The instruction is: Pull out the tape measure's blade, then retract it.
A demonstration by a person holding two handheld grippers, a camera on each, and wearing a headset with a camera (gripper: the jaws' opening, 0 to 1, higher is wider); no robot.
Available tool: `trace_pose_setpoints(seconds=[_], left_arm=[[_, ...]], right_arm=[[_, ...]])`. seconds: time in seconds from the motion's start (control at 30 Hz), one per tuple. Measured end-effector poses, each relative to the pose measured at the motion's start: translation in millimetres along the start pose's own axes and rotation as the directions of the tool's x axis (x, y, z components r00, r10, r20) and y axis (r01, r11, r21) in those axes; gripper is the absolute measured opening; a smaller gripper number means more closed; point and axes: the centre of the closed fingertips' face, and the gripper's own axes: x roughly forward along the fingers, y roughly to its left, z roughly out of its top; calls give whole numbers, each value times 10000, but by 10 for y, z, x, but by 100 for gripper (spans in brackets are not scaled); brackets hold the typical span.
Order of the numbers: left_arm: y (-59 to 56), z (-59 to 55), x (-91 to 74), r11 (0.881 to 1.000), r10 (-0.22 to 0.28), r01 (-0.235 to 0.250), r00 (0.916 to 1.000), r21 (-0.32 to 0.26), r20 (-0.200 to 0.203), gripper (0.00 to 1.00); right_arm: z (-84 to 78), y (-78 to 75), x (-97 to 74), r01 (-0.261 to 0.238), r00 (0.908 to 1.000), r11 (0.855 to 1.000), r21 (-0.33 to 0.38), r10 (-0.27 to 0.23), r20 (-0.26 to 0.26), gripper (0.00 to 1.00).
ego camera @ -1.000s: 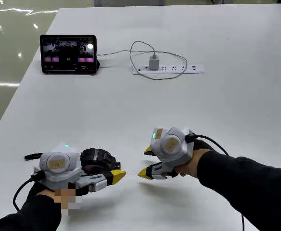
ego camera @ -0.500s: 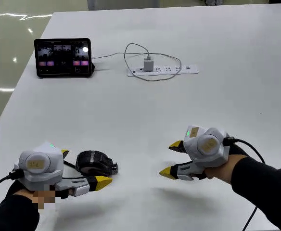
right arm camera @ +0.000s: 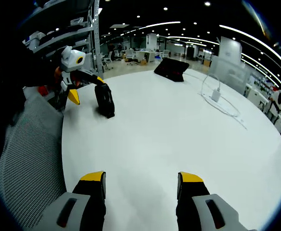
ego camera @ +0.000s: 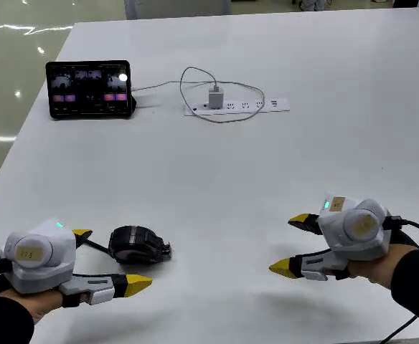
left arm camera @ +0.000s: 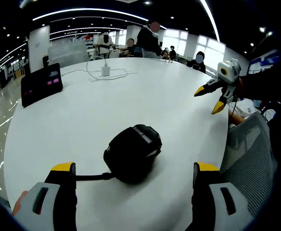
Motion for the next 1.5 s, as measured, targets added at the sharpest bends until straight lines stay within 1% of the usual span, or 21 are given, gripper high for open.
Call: trace_pose_setpoints(seconds=[0.07,0.13,0.23,0.33,0.47,0.5,0.57,0.67,0.77,0.83,0.93,1.0,1.1,1.17,1.23,1.3,1.33,1.5], left_arm=[[6,6,-34,10000,-45,45,10000,-8,22,99],[38,4,-69,10000,12,-12,10000,59,66,99],[79,-27,-121,10000,-2,3,10000,-27,45,99],[125,-82,-189,10000,69,-69,9999,-3,-102,99],[196,-123,-281,9998,185,-186,9997,-69,-150,99],[228,-131,-308,9996,286,-286,9995,-40,-159,99],[256,-140,-338,9994,328,-330,9993,-87,-163,99],[278,-152,-386,9991,399,-401,9990,-108,-203,99],[281,-178,-405,9992,410,-410,9988,-4,-275,99],[287,-203,-416,9993,376,-376,9988,0,-302,99],[301,-223,-434,9991,415,-414,9986,17,-338,99],[312,-225,-443,9991,429,-428,9985,23,-351,99],[315,-220,-455,9991,425,-423,9984,69,-360,99],[296,-213,-458,9994,326,-322,9989,132,-350,99],[301,-214,-459,9991,344,-335,9987,242,-372,99],[289,-217,-457,9995,262,-254,9989,207,-402,99],[301,-206,-456,9991,316,-305,9988,300,-369,99],[310,-208,-473,9990,359,-348,9986,296,-381,99]], right_arm=[[-52,-26,-55,24,10000,9999,130,-24,37,61],[-103,-61,-130,104,9999,9997,215,-106,64,65],[-190,-121,-237,183,9998,9994,303,-185,40,70],[-265,-199,-352,360,9993,9980,511,-364,53,75],[-367,-244,-460,444,9990,9958,805,-446,12,85],[-395,-255,-497,482,9988,9948,902,-489,49,87],[-432,-268,-535,520,9985,9938,986,-535,131,93],[-511,-241,-610,428,9990,9948,925,-441,114,99],[-566,-249,-679,442,9990,9955,841,-450,74,99],[-570,-280,-729,555,9981,9952,803,-574,207,99],[-603,-303,-796,681,9975,9932,946,-696,129,99],[-603,-304,-834,730,9969,9923,999,-757,234,99],[-640,-294,-848,759,9969,9919,1020,-778,153,99],[-662,-280,-850,743,9971,9919,1029,-757,102,99],[-665,-270,-852,750,9971,9918,1035,-763,82,99],[-664,-260,-854,745,9971,9917,1046,-758,91,99],[-662,-255,-851,716,9972,9916,1079,-733,114,99],[-669,-244,-841,661,9977,9925,1032,-673,77,99]])
